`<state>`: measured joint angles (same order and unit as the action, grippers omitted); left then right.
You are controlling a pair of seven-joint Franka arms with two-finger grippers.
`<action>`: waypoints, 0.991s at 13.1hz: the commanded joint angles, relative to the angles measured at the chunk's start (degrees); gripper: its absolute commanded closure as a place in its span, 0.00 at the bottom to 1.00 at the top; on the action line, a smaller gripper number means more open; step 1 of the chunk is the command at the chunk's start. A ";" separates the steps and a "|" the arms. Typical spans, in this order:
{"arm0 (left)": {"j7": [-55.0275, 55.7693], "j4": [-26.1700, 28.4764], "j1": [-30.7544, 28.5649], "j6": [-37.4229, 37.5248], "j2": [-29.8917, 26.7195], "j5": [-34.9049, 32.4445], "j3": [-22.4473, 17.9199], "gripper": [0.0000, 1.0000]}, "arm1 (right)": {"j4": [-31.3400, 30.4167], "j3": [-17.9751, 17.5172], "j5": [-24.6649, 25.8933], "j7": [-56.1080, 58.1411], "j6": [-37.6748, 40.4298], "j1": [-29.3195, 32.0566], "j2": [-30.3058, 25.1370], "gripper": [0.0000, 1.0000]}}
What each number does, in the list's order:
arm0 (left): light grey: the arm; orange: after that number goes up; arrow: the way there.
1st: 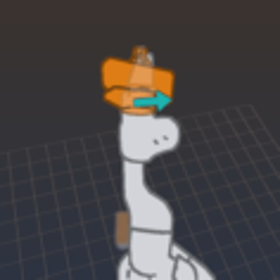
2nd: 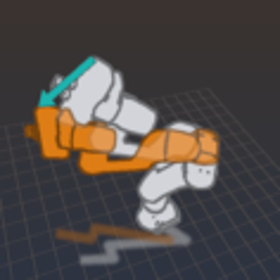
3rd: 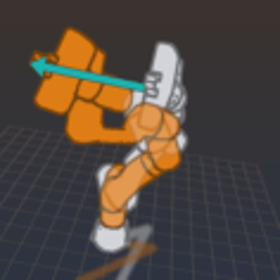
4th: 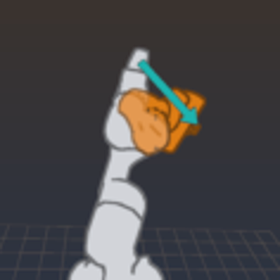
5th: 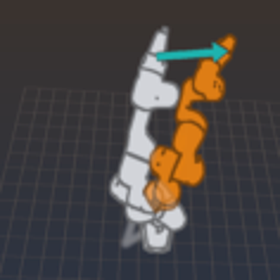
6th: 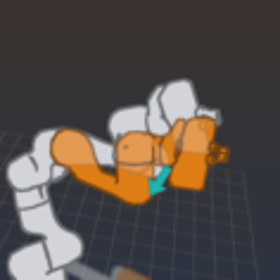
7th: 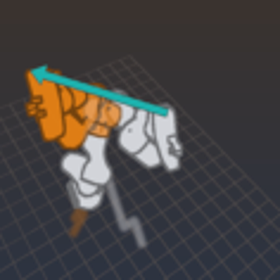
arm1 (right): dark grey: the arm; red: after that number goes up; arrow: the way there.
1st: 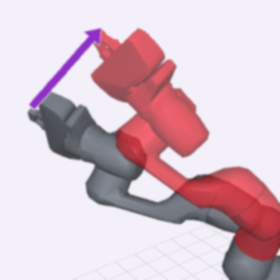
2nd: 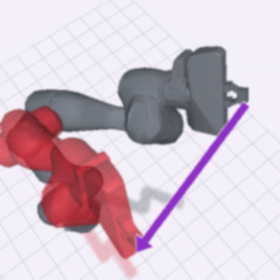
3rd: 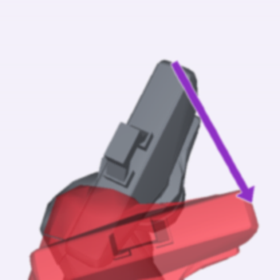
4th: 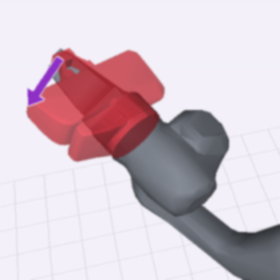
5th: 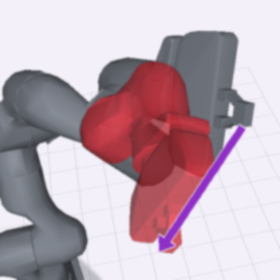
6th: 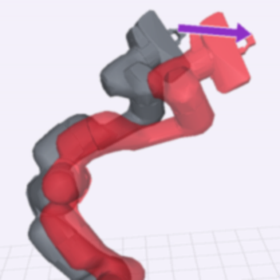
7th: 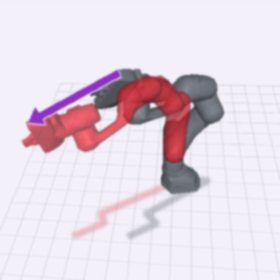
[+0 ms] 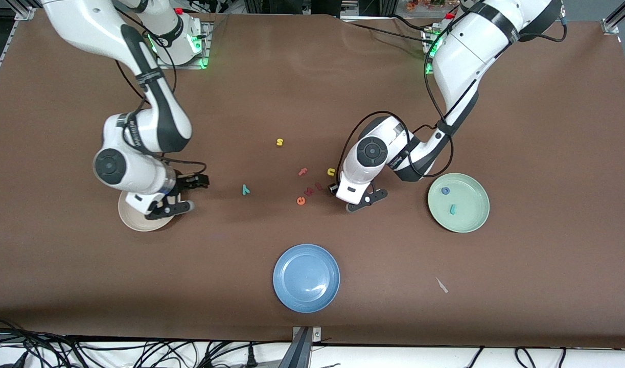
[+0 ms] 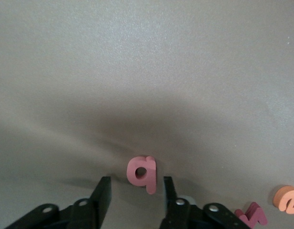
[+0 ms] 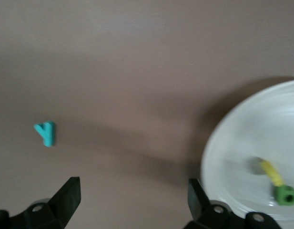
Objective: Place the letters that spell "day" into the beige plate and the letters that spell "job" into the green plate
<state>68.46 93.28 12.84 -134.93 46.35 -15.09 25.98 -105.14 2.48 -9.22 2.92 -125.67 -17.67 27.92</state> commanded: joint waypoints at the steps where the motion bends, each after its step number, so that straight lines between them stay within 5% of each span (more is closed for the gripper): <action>1: 0.44 -1.35 0.61 0.02 0.58 0.23 -0.49 0.54 | 1.25 0.33 -0.71 -5.37 -2.47 -4.03 2.13 0.01; 4: 0.44 -1.35 0.61 -0.07 0.84 0.23 -0.75 0.62 | 1.17 0.33 -0.89 -9.74 -4.66 -6.23 2.48 0.01; 13: 0.44 -1.35 0.61 -1.91 1.46 0.15 -0.84 0.63 | 1.17 0.42 -0.01 -16.02 -13.02 -10.36 6.62 0.01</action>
<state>68.49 93.21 12.86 -136.71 47.16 -15.09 25.54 -105.09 2.40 -9.21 -12.32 -137.61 -26.90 33.68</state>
